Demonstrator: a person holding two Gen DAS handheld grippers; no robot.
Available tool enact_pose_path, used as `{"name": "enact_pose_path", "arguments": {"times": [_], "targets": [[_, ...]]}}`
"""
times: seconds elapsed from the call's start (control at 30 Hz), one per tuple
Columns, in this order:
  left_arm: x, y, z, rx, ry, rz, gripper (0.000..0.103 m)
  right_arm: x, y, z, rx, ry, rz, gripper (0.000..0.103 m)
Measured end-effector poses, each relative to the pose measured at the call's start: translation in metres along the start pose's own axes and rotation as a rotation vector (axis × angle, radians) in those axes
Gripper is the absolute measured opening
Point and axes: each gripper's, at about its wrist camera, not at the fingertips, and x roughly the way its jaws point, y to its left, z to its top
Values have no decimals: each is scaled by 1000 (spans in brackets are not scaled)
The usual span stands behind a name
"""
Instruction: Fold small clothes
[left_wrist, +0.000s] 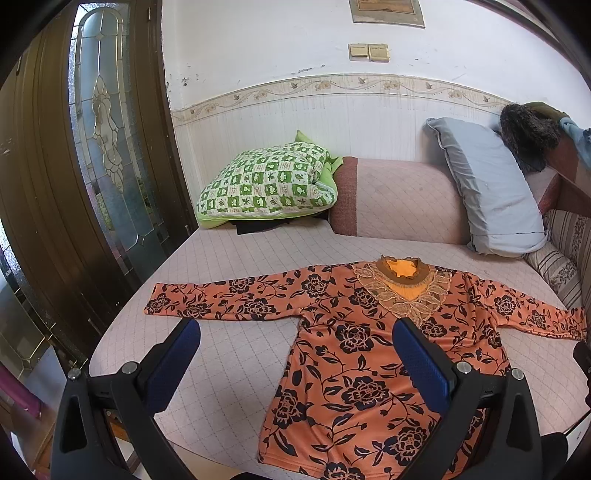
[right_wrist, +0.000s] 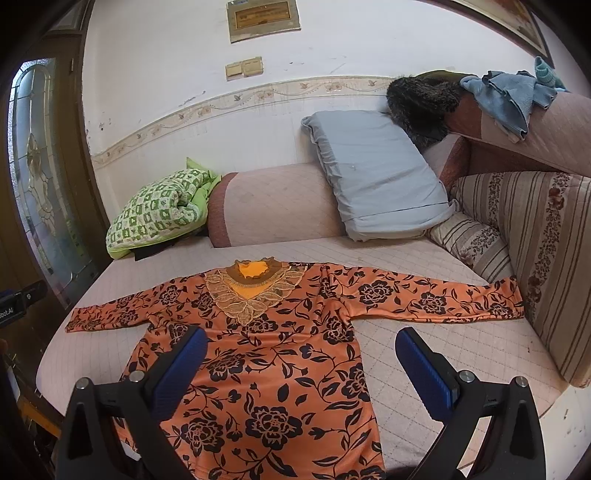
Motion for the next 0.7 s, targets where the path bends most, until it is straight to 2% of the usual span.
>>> {"name": "enact_pose_path", "arguments": {"times": [0.53,0.67,0.7], "targets": [[-2,-9,2,5,-2,39,103,1,-10,1,20,-7,27,103],[38,-22,1,-25,99,-43,103,7,-31,1,18,-17,-16,103],[64,-28,-4,-26,172,-59,103,11,-41,1,28,-18,-33,103]]}}
